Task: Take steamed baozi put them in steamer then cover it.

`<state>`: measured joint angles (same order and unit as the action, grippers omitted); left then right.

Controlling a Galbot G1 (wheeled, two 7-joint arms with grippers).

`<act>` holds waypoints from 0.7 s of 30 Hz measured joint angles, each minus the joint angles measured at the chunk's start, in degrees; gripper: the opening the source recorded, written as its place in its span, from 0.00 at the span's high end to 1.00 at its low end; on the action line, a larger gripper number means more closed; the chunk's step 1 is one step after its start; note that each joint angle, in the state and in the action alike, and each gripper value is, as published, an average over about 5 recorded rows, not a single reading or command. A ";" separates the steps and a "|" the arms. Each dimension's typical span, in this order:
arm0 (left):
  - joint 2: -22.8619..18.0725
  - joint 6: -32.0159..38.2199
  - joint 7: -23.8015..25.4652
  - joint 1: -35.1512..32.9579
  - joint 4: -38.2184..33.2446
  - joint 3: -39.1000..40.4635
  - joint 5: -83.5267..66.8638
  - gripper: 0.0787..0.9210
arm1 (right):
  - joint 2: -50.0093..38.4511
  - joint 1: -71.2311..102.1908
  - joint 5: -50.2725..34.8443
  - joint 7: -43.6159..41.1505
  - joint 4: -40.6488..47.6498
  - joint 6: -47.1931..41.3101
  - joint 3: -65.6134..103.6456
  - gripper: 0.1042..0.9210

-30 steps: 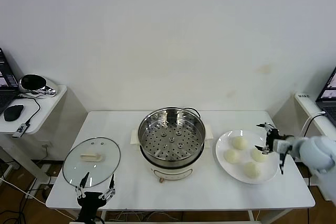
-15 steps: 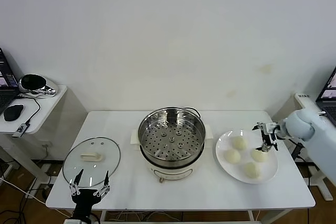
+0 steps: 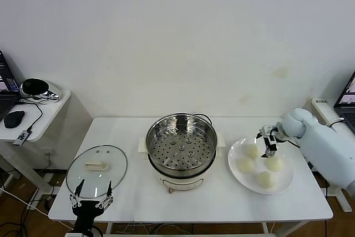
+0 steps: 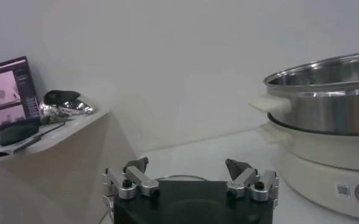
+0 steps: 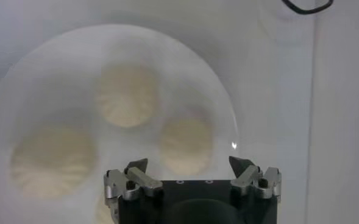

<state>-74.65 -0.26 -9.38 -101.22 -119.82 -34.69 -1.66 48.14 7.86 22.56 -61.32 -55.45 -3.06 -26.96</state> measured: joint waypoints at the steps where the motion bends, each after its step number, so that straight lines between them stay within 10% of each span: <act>1: 0.03 0.00 0.00 0.03 0.03 -0.05 0.00 0.12 | 0.44 -0.07 0.29 -0.05 0.65 0.05 -0.09 0.12; 21: 0.42 0.10 0.17 0.52 0.41 -0.05 -0.27 0.12 | 5.14 -0.78 3.12 0.49 7.48 1.14 -0.39 0.18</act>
<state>-74.23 -0.17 -9.21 -100.70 -119.41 -34.73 -1.93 53.28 7.07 25.67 -60.83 -47.96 -1.92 -27.35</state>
